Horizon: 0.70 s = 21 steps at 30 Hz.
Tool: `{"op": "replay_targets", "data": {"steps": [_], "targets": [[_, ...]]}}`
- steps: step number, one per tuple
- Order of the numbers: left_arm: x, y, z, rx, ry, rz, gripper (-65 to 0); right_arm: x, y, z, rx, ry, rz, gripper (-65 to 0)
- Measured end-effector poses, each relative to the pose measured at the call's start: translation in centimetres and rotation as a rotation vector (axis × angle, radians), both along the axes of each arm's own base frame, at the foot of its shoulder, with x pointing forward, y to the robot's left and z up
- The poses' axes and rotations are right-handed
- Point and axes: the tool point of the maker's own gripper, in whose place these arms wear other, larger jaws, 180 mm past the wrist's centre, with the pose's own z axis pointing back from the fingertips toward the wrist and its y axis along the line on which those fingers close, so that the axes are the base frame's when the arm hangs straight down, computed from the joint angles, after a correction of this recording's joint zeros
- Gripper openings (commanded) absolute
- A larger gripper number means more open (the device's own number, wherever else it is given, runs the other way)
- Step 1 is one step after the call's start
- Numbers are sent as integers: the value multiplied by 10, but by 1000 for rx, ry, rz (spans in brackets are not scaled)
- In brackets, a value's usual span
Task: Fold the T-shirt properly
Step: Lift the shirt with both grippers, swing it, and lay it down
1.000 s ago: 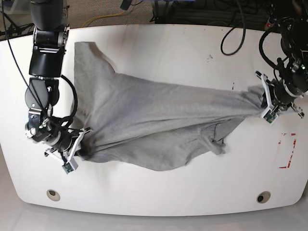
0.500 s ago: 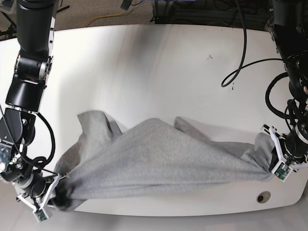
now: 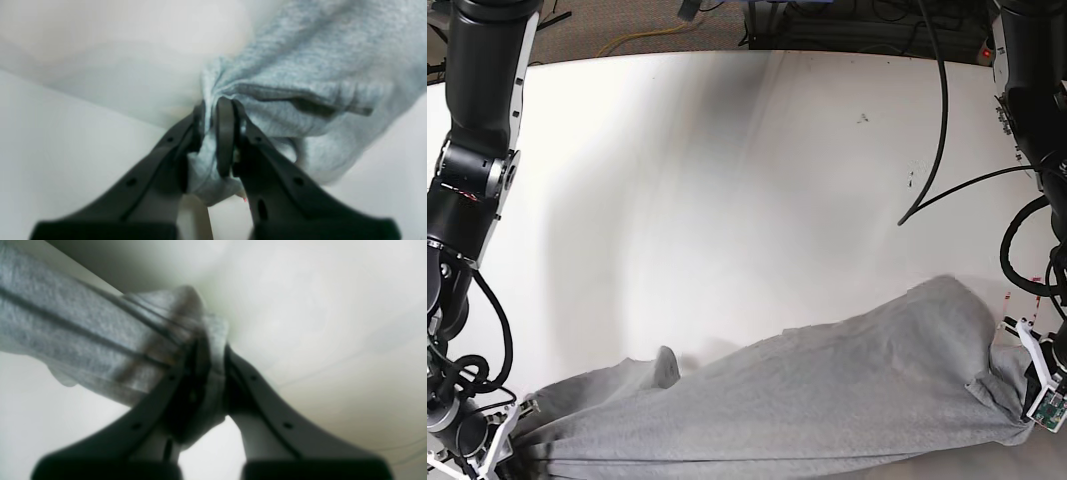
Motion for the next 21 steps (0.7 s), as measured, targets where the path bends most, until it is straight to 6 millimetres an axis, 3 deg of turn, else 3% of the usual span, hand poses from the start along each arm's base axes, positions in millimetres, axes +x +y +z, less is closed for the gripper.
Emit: {"op": "replay_targets", "data": {"steps": [3,7,15,21], "targets": [[0,0,-3,34,19,2,-649,-9,-1,-16,-1,15,-5,-650],[-4,-4,-24,60,71,-29,-649,-29,-12,-64,15,94,-37,-650],[-32,4,-117,54,310,-11,-650,-79,-18,-147,93,216,-75,-650],[-71,2,-188,44,502,-21,-650,-127,-22,-213,126,356,-132,-650]]}}
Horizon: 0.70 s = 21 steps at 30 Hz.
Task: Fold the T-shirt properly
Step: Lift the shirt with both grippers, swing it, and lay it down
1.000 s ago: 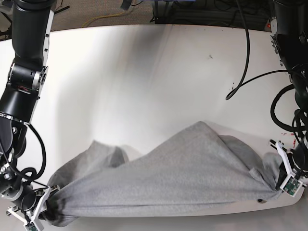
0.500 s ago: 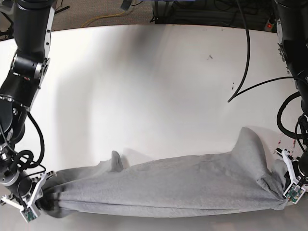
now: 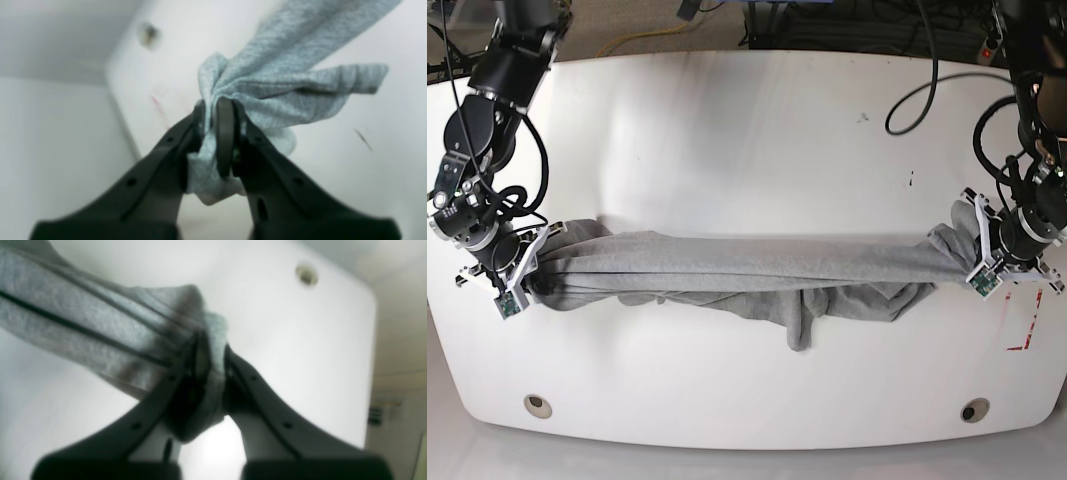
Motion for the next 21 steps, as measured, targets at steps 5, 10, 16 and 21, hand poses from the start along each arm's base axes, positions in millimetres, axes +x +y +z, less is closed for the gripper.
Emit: {"op": "replay_targets", "data": {"steps": [5,10,16,21], "targets": [[-40,8,-45,-1,139,28,-650,-39,2,-40,58,82,-47,-650],[-71,10,-74,-4,240,34,-650,-75,3,-76,104,173,-94,-650],[-98,11,-96,-1,327,37,-649,-106,3,-103,140,247,-140,-650],[-113,16,-107,27,369,48,-649,-129,10,-121,160,307,-154,-650]]}}
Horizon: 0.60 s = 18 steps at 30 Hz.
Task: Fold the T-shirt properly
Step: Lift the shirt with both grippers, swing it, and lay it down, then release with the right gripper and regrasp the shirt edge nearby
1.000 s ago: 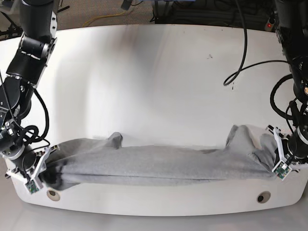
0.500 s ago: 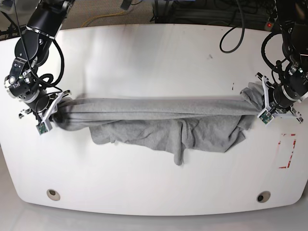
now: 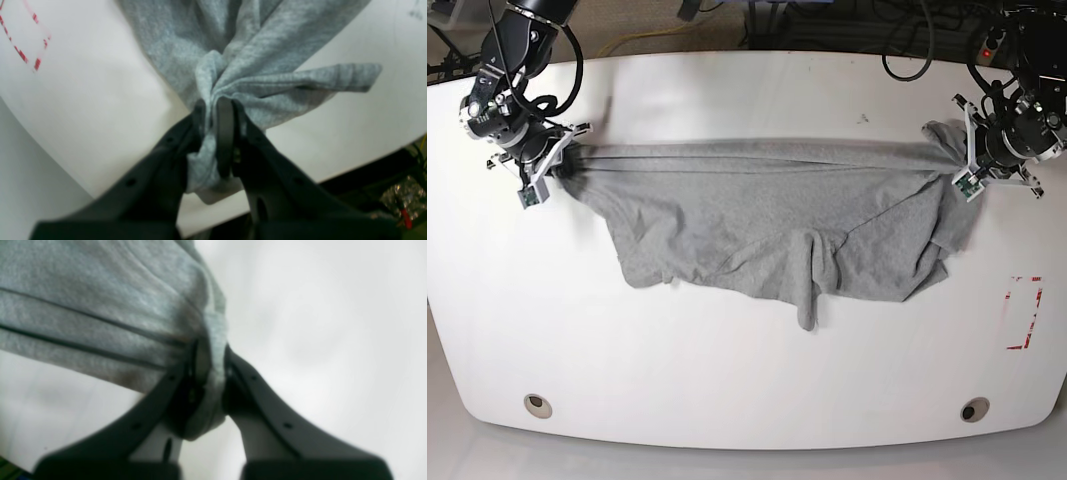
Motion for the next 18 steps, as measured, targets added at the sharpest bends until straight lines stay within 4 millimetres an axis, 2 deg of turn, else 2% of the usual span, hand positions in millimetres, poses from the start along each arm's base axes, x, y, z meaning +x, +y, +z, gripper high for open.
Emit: {"op": "replay_targets", "data": {"steps": [4,10,13,14,18], "targets": [[-11,10,-7,56,32,12,-649,-14,6,-11,18,35,-2,-650],[-15,7,-11,42,30,0,-649,-25,6,-20,27,65,-8,-650],[-20,0,-16,8,26,-7,-649,-34,4,-31,37,107,-19,-564],[-22,-1,-17,5,31,-7,-649,-36,4,-34,40,118,-22,-506],[-24,1,-19,17,38,-3,-649,-44,1,-40,38,144,-30,-347]]}}
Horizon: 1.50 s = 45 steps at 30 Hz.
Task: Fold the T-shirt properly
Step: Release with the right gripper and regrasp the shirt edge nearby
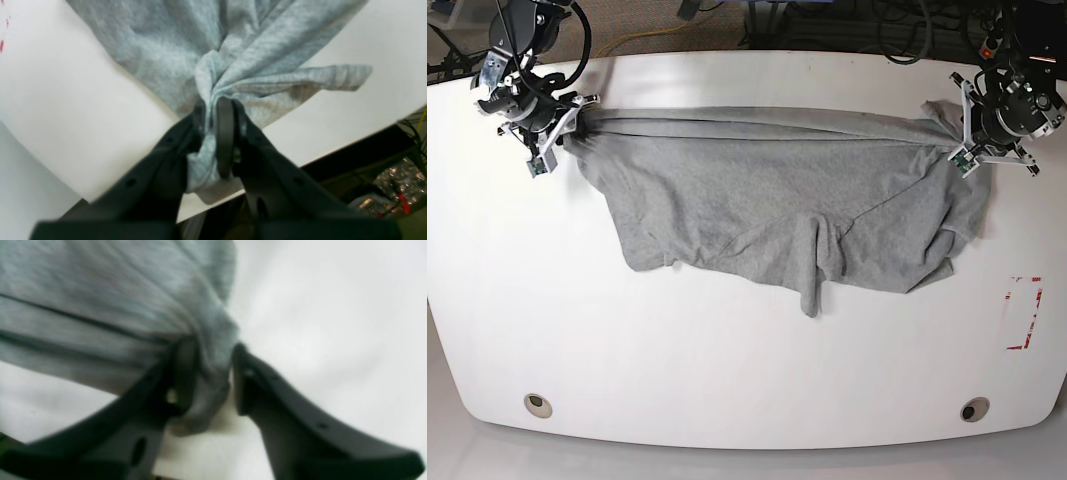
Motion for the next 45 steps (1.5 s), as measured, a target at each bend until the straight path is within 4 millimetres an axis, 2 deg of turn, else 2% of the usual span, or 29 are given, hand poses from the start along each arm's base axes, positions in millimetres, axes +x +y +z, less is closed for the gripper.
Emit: {"op": "replay_targets", "data": {"steps": [3,5,9,11,16,22,26,28,32,35,40,43,45], "targets": [[1,0,0,-2,-6,8,-649,-1,-2,0,-5,3,-3,-258],[-1,-1,-2,-5,-2,19,-649,0,-6,4,-19,-7,-8,-241],[-2,1,-5,19,3,23,-649,9,-22,35,-77,-97,-43,-236],[-2,-1,-6,22,-4,32,-649,16,-22,47,-101,-129,-30,-235],[-5,-2,-12,35,0,52,-649,55,8,63,-83,-210,58,-235],[-5,1,-11,52,4,57,-649,90,24,83,-79,-289,109,-233],[-6,1,-12,53,6,56,-649,108,42,83,-62,-291,164,-233],[-6,1,-12,54,6,57,-649,119,57,86,-48,-304,206,-233],[-5,3,-11,60,6,55,-649,129,67,95,-32,-344,231,-233],[-6,5,-10,65,7,57,-649,124,62,91,-43,-323,225,-222],[-6,5,-11,65,9,58,-649,111,66,77,-39,-270,235,-120],[-6,5,-11,66,9,58,-649,125,79,84,-25,-299,262,-135],[-6,5,-11,65,10,58,-649,141,99,84,3,-308,309,-155]]}}
